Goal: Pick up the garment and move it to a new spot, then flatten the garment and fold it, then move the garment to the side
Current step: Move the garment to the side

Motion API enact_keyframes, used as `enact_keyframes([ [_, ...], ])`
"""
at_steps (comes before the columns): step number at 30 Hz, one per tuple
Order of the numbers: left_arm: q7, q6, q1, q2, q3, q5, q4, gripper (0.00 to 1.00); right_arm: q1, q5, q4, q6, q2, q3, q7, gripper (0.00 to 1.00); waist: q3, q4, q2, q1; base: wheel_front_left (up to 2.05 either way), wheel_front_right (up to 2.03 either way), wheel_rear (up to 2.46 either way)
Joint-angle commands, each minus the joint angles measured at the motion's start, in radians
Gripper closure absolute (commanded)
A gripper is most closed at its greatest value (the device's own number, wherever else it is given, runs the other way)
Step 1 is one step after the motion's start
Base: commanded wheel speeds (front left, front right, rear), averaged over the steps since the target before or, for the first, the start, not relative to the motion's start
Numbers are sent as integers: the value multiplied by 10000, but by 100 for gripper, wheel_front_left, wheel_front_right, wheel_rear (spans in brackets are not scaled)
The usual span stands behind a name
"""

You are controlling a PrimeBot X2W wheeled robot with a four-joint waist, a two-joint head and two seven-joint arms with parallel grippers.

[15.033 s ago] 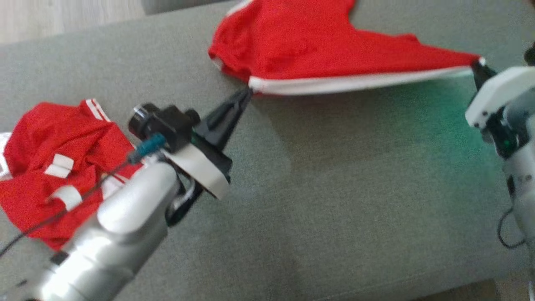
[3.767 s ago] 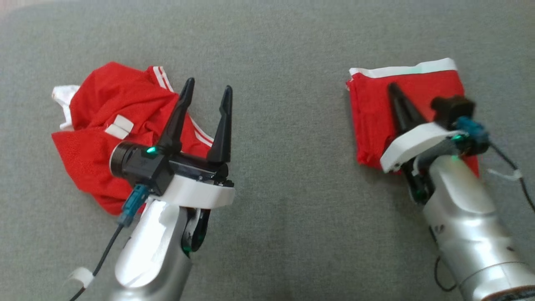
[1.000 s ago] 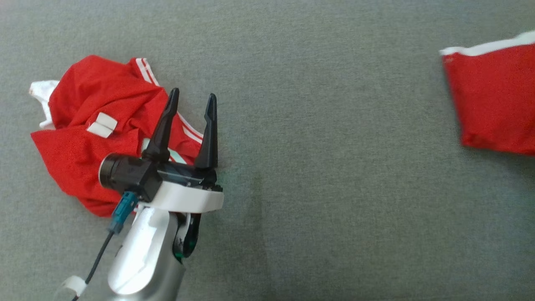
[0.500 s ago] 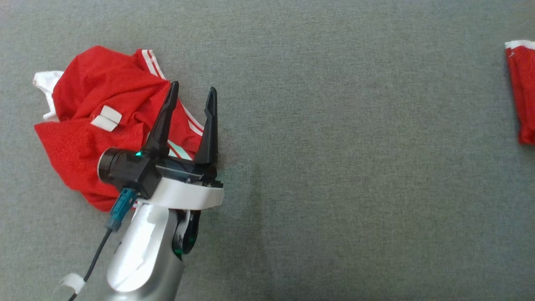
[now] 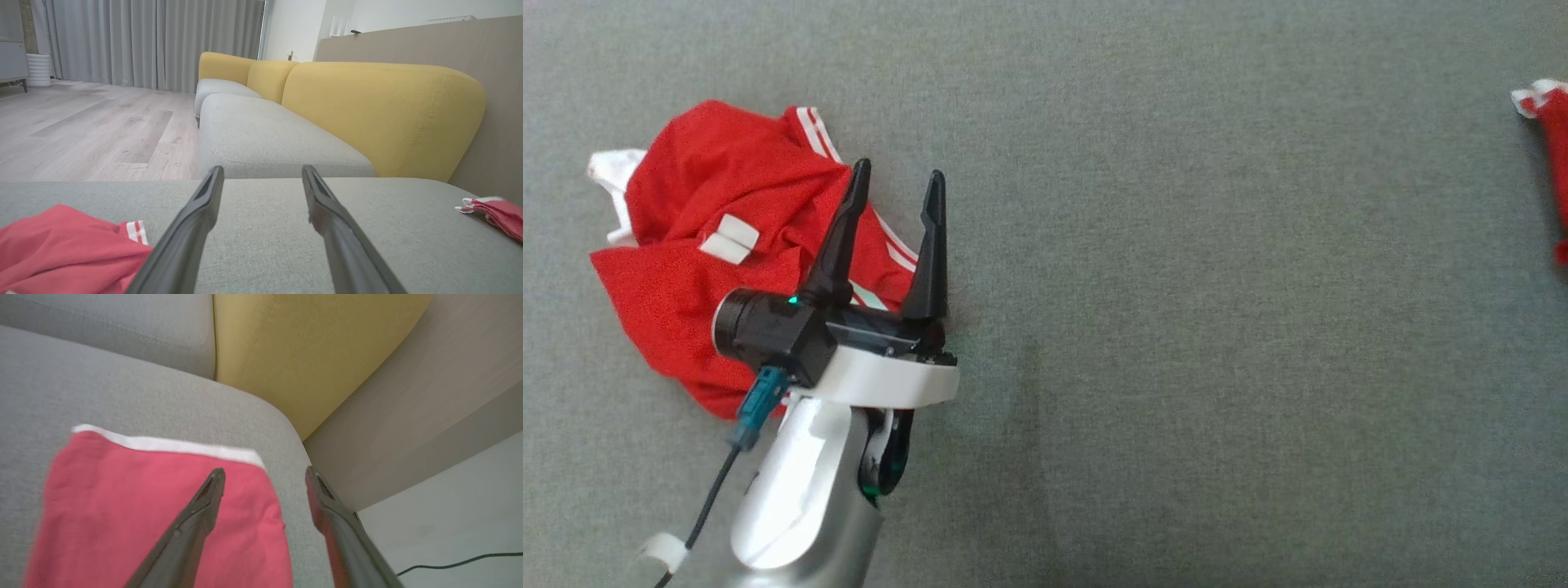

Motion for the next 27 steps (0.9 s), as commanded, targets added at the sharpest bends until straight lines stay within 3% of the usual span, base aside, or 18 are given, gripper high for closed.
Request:
enact_keyframes([
  [1,-49,29,-199,54,408,48,-283,0,68,-38,-461,-9,-158,-9,-178,0,-230,-49,0,-1,0,0,0],
  [4,-49,34,-126,54,471,31,-258,0,133,31,-748,-9,127,13,-214,0,-444,-93,0,-1,0,0,0],
  [20,-49,-1,1040,54,1068,-6,-271,0,1996,1522,-5819,-9,3635,1023,-415,0,-2528,-547,0,-1,0,0,0],
  [27,-49,-42,1562,54,1159,-111,-410,0,3099,2064,-6596,-9,4895,1160,-838,0,-2852,-557,0,-1,0,0,0],
])
